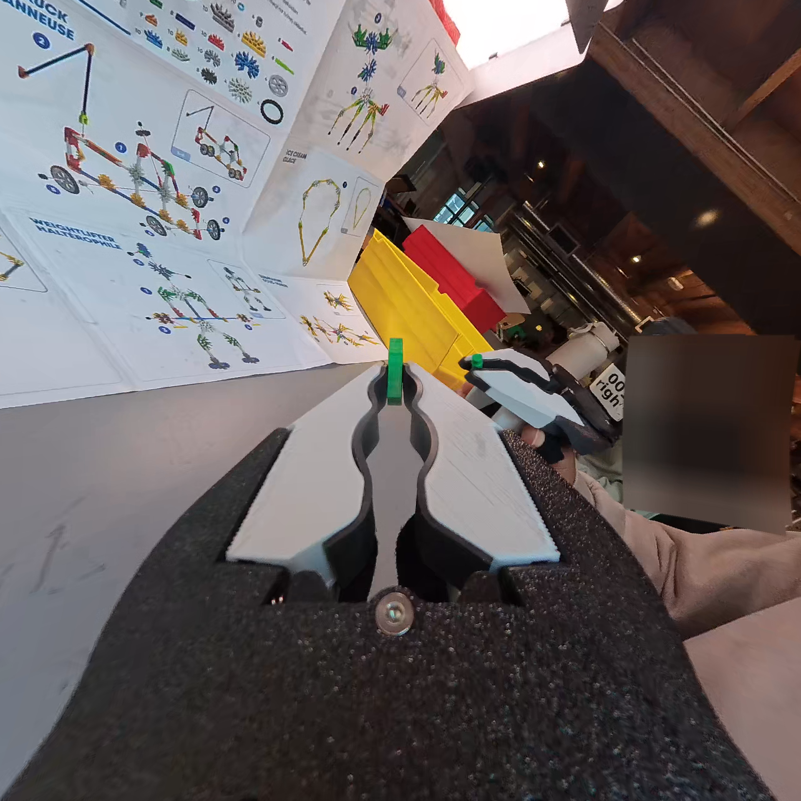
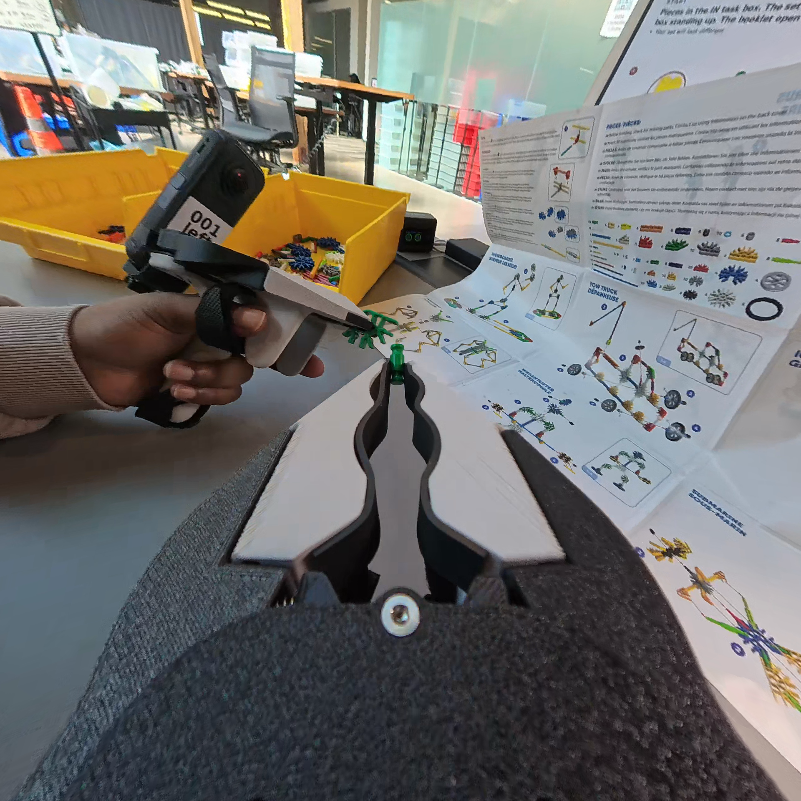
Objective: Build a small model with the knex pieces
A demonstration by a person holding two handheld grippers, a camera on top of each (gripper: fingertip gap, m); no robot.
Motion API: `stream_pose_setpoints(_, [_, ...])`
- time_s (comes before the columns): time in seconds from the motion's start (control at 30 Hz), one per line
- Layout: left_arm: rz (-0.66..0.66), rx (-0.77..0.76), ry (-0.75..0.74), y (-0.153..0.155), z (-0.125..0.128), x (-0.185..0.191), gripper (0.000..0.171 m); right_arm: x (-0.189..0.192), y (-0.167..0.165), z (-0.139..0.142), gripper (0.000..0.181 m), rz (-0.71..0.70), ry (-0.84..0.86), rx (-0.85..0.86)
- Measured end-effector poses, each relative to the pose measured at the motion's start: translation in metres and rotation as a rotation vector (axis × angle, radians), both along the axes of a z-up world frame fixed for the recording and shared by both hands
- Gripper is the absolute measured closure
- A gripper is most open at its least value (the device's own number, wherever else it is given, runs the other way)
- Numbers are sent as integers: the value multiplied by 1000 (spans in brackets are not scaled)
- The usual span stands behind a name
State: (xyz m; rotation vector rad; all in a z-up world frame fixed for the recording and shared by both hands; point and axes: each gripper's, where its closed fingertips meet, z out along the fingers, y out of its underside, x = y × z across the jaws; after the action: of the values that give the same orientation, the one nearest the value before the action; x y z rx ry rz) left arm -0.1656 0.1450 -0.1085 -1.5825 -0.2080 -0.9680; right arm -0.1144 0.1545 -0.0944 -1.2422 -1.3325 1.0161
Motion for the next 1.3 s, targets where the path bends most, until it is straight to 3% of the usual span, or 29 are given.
stream_pose_setpoints(0.17, [133, 23, 200, -1, 8, -33, 167, 8, -11, 21, 177, 81, 117, 1])
stream_pose_setpoints(0.33, [617, -127, 673, -28, 18, -159, 167, 10, -1, 18, 177, 58, 125, -53])
stream_pose_setpoints(0.47, [859, -249, 770, -72, 21, -233, 167, 10, 2, 16, 177, 55, 125, -87])
stream_pose_setpoints(0.63, [980, -318, 832, -106, 28, -266, 168, 8, -1, 12, 177, 59, 111, -81])
stream_pose_setpoints(0.8, [1108, -312, 905, -137, 56, -286, 167, 9, -1, 11, 177, 62, 106, -87])
stream_pose_setpoints(0.97, [1241, -353, 920, -187, 83, -323, 167, 10, 1, 8, 177, 63, 98, -101])
stream_pose_setpoints(1.1, [1237, -560, 943, -231, 60, -366, 167, 11, 4, 8, 177, 58, 97, -112])
stream_pose_setpoints(1.2, [1146, -826, 927, -268, 17, -393, 167, 12, 6, 9, 177, 59, 108, -142])
stream_pose_setpoints(1.3, [1124, -936, 902, -297, -5, -408, 165, 11, 6, 9, 177, 63, 107, -154])
